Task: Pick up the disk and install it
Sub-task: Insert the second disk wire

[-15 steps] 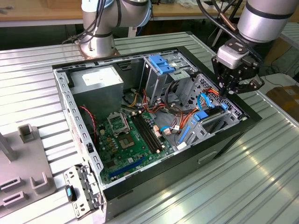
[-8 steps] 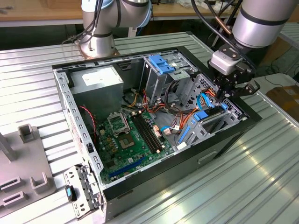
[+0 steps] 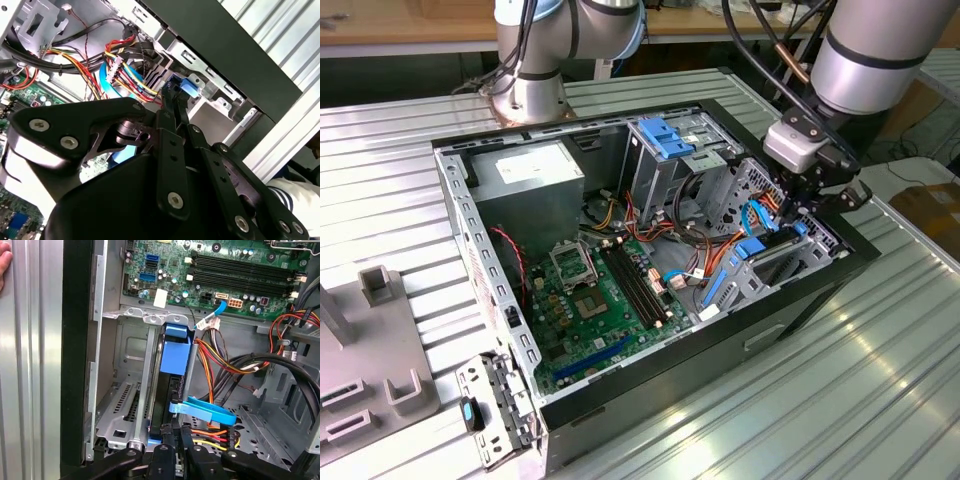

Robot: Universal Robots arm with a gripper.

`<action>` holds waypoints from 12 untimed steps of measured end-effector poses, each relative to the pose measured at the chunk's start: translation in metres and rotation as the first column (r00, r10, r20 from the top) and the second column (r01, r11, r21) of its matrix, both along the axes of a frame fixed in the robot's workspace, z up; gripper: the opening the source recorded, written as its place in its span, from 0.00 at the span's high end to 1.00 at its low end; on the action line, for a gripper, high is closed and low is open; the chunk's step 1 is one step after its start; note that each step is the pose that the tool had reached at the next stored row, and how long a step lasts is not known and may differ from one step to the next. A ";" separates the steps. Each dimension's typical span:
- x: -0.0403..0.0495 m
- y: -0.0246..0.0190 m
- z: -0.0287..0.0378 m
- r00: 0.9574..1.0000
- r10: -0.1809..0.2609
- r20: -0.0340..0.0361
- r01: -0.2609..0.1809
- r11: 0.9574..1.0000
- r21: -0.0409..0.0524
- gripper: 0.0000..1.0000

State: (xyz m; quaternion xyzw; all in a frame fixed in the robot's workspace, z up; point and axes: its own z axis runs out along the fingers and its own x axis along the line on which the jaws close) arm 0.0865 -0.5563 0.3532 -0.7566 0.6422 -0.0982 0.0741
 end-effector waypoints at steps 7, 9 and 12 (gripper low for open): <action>-0.0021 -0.0002 -0.0043 1.000 0.000 0.001 0.000 1.000 0.001 0.84; -0.0022 -0.0005 -0.0054 1.000 0.000 0.003 0.000 1.000 0.001 0.84; -0.0024 -0.0016 -0.0069 1.000 0.000 0.005 0.000 1.000 0.001 0.84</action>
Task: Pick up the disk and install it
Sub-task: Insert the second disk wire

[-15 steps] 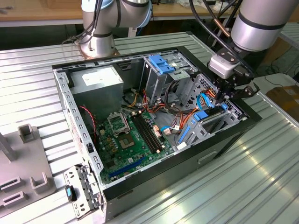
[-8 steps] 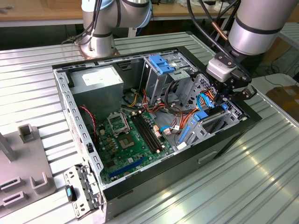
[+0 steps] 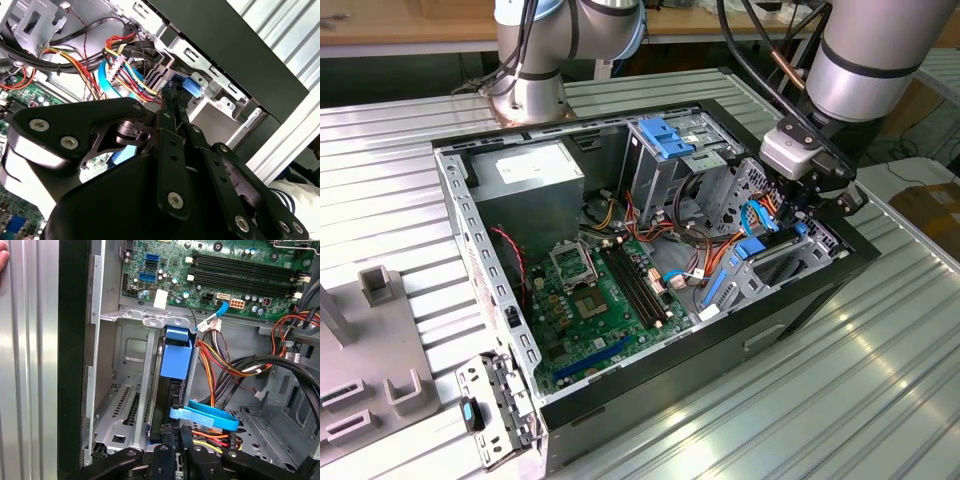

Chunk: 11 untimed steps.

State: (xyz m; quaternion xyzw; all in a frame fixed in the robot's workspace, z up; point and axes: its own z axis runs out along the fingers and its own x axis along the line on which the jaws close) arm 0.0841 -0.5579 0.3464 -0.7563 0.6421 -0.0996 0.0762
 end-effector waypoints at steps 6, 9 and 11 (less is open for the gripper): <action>-0.0010 -0.0028 -0.0008 1.000 -0.010 0.000 0.010 1.000 0.000 0.84; -0.0013 -0.0028 -0.0010 0.999 -0.034 0.000 0.034 0.999 0.001 0.84; -0.0014 -0.0028 -0.0012 0.998 -0.057 0.000 0.057 0.998 0.002 0.84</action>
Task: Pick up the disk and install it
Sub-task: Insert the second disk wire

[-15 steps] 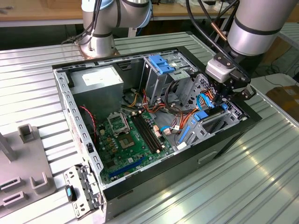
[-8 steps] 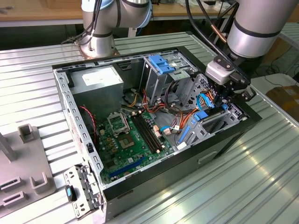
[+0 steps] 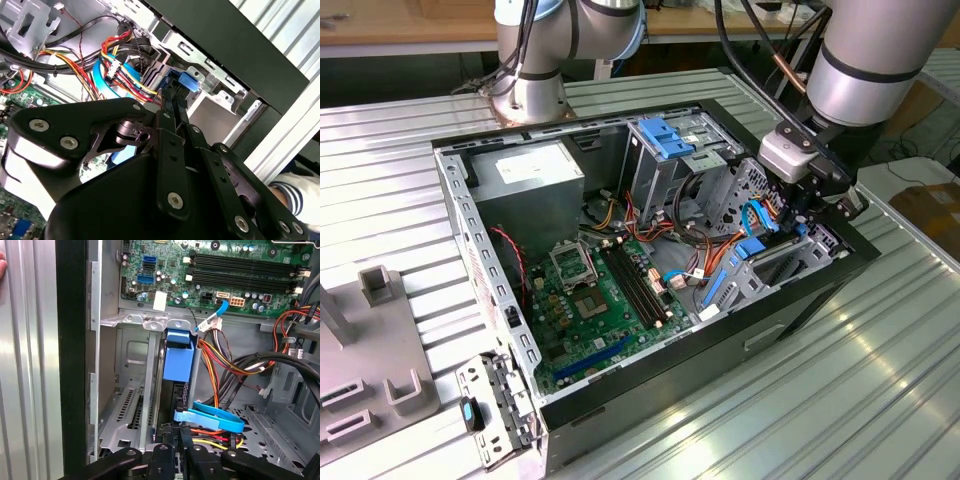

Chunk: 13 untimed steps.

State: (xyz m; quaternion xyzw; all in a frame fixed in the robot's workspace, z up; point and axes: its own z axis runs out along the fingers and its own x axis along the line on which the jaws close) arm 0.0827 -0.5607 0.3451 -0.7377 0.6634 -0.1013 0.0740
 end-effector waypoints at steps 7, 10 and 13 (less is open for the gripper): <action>0.0000 0.0000 0.0000 1.000 -0.016 0.000 0.016 1.000 0.026 0.84; 0.0000 -0.0015 -0.0003 1.000 -0.020 -0.001 0.020 0.999 0.041 0.84; 0.0000 -0.0048 -0.0003 0.999 -0.033 -0.001 0.033 0.998 0.060 0.84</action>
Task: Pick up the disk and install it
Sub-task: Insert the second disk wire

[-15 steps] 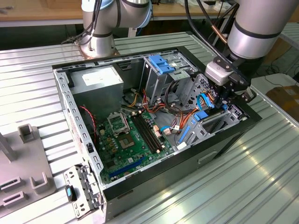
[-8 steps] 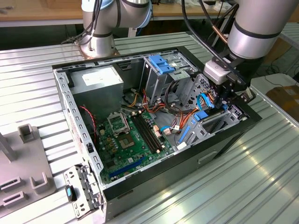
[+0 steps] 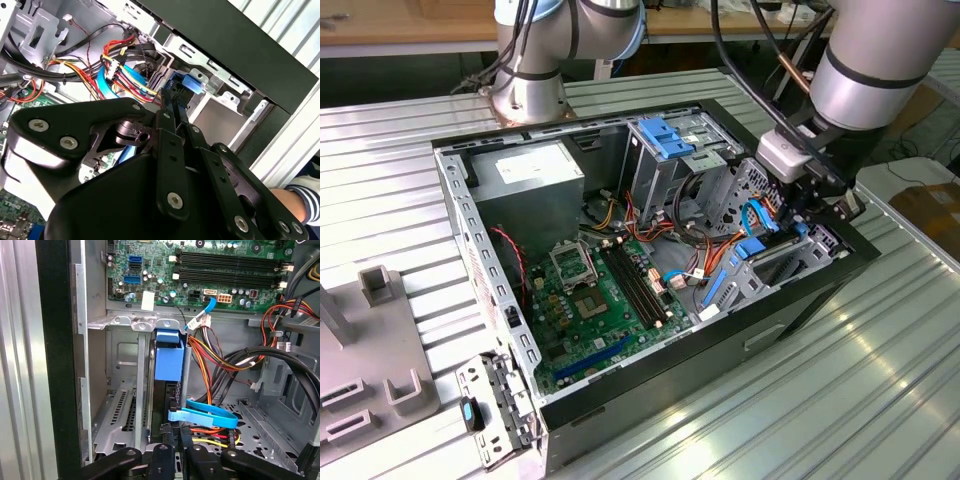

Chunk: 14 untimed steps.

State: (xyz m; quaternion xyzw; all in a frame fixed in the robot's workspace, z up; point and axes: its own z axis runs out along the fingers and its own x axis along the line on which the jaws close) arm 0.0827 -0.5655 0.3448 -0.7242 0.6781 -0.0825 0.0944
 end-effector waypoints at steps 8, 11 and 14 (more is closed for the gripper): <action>0.0000 -0.0053 -0.0005 1.000 -0.005 0.000 0.005 0.999 0.033 0.84; 0.0012 -0.0065 -0.0007 1.000 -0.007 -0.002 0.007 0.999 0.039 0.84; 0.0016 -0.0072 -0.0007 1.000 -0.007 -0.004 0.008 0.999 0.038 0.84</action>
